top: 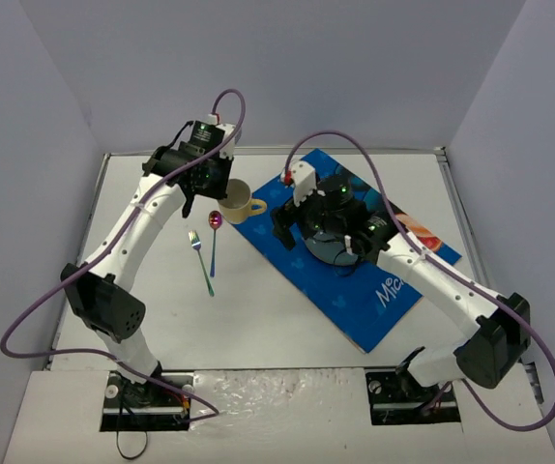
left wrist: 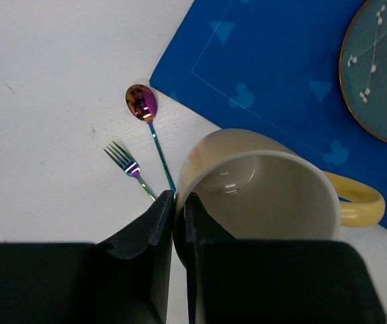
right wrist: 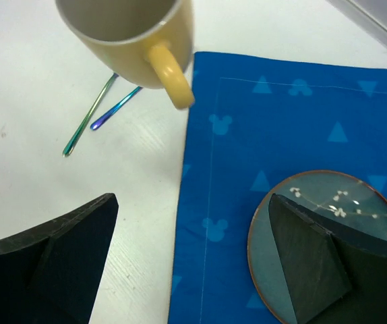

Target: Set the dinner table for one person

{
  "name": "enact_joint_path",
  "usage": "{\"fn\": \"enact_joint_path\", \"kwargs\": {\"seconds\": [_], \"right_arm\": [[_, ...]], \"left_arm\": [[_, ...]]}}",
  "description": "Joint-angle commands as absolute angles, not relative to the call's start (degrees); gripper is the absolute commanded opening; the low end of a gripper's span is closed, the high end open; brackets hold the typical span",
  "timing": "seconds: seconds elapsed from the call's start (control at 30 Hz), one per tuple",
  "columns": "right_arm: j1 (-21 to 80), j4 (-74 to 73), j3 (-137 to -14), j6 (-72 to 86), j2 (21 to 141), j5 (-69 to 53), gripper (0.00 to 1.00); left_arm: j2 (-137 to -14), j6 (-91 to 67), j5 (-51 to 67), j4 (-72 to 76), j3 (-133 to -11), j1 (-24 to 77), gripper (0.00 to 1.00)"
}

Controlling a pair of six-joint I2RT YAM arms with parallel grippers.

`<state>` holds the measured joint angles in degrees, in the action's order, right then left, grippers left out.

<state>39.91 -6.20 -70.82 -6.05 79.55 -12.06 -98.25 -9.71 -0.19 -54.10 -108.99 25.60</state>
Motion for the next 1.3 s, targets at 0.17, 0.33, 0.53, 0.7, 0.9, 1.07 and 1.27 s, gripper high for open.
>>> {"fn": "enact_joint_path", "kwargs": {"seconds": [0.17,0.33,0.53,0.7,0.9,1.07,1.27], "right_arm": [[43.6,-6.7,-77.2,-13.7,85.9,-11.5,0.86],[44.0,-6.9,-78.8,-15.0,88.5,-12.7,0.81],[44.1,-6.7,-79.9,-16.0,90.6,-13.6,0.73],[44.1,-6.5,-80.3,-16.2,91.2,-15.1,0.60],[44.2,-6.5,-79.9,-16.1,91.2,-15.2,0.47],[44.4,-6.5,-79.3,-16.0,91.0,-14.9,0.40],[44.7,-6.5,-78.4,-16.0,90.6,-14.5,0.36]], "left_arm": [[-92.6,-8.3,-0.4,-54.0,-106.2,28.3,0.00],[-91.0,-8.0,0.0,-53.3,-104.6,29.3,0.00],[-89.8,-7.1,3.1,-53.0,-103.0,29.7,0.00],[-89.1,-6.8,4.5,-52.5,-102.1,30.0,0.00],[-88.5,-6.5,5.6,-52.0,-101.7,30.0,0.00],[-88.2,-6.2,6.5,-51.4,-101.1,30.0,0.00],[-88.1,-5.8,7.0,-51.3,-100.7,30.1,0.00]]}}
